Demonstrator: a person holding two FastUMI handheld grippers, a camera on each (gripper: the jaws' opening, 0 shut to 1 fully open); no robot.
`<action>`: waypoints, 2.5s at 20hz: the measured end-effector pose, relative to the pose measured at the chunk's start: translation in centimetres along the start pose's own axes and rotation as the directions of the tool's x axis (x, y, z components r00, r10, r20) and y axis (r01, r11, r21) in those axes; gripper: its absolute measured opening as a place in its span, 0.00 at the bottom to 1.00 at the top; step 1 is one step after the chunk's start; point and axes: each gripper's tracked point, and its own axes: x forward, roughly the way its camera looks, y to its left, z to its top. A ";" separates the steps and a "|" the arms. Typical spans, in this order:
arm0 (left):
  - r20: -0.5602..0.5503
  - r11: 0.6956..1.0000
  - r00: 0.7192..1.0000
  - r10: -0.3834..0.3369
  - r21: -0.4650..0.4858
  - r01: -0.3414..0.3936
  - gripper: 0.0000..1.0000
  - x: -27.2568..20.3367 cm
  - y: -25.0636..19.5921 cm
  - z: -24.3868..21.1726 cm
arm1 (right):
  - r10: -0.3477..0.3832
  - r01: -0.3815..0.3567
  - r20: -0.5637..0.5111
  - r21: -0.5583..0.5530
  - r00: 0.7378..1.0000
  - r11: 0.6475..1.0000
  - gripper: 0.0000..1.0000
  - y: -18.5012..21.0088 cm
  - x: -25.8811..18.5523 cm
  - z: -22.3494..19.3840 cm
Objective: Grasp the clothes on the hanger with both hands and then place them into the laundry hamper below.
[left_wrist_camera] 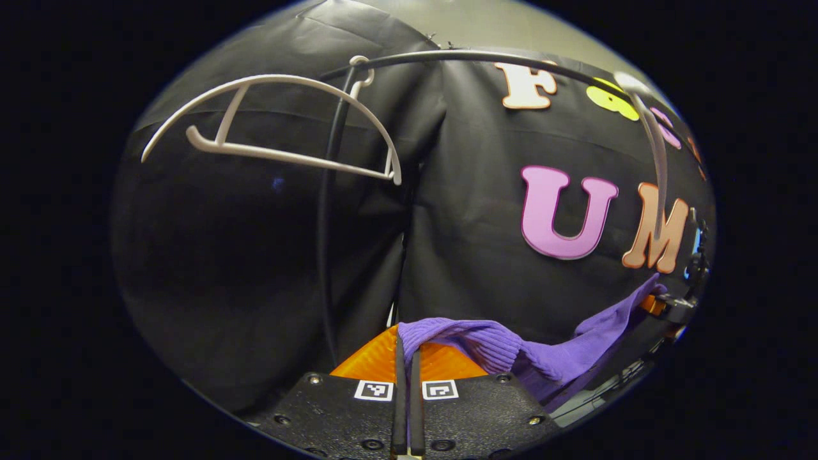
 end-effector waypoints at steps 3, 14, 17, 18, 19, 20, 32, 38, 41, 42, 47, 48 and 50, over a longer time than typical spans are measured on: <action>-0.063 0.999 0.997 -0.035 0.011 0.036 0.02 0.0 -2.1 -3.2 | 0.042 -0.043 -0.027 -0.019 0.999 0.999 0.07 2.0 -1.3 -1.5; -0.187 0.946 0.931 -0.315 0.012 0.323 0.03 1.0 -15.7 -8.7 | 0.226 -0.229 -0.102 -0.016 0.969 0.973 0.07 10.5 -6.4 -5.1; -0.217 0.929 0.905 -0.365 -0.023 0.369 0.04 1.0 -17.7 -10.2 | 0.260 -0.264 -0.142 -0.012 0.955 0.964 0.07 11.7 -7.3 -7.0; -0.230 0.925 0.898 -0.376 -0.033 0.379 0.04 0.9 -18.1 -11.0 | 0.267 -0.272 -0.155 -0.011 0.951 0.962 0.07 12.1 -7.5 -7.8; -0.246 0.923 0.892 -0.380 -0.036 0.384 0.04 1.0 -18.5 -11.9 | 0.270 -0.277 -0.169 -0.014 0.948 0.961 0.07 12.2 -7.7 -8.4; -0.260 0.921 0.886 -0.384 -0.038 0.387 0.03 1.0 -18.9 -12.5 | 0.273 -0.281 -0.185 -0.018 0.944 0.959 0.07 12.5 -7.8 -9.2; -0.448 0.913 0.811 -0.375 -0.030 0.406 0.04 0.6 -18.7 -19.9 | 0.260 -0.289 -0.356 -0.030 0.898 0.957 0.07 12.1 -8.7 -17.5; -0.520 0.915 0.767 -0.375 -0.077 0.395 0.16 -0.1 -18.5 -22.8 | 0.266 -0.297 -0.366 -0.031 0.892 0.954 0.07 12.2 -8.7 -17.8; -0.525 0.907 0.754 -0.394 -0.089 0.412 0.14 -0.8 -18.8 -23.5 | 0.258 -0.286 -0.366 -0.025 0.894 0.958 0.07 12.0 -8.7 -17.7; -0.524 0.904 0.753 -0.398 -0.084 0.419 0.27 -0.8 -18.9 -23.3 | 0.255 -0.284 -0.367 -0.026 0.895 0.958 0.07 12.0 -8.7 -17.7; -0.520 0.896 0.749 -0.411 -0.079 0.437 0.27 -0.9 -19.5 -23.4 | 0.242 -0.269 -0.373 -0.021 0.896 0.963 0.02 10.8 -8.7 -17.9; -0.522 0.896 0.747 -0.411 -0.079 0.437 0.27 -0.9 -19.6 -23.3 | 0.241 -0.268 -0.376 -0.021 0.895 0.963 0.07 10.8 -8.7 -18.2; -0.527 0.896 0.744 -0.410 -0.081 0.437 0.27 -0.9 -19.7 -23.3 | 0.239 -0.267 -0.384 -0.018 0.892 0.964 0.07 10.5 -8.8 -18.6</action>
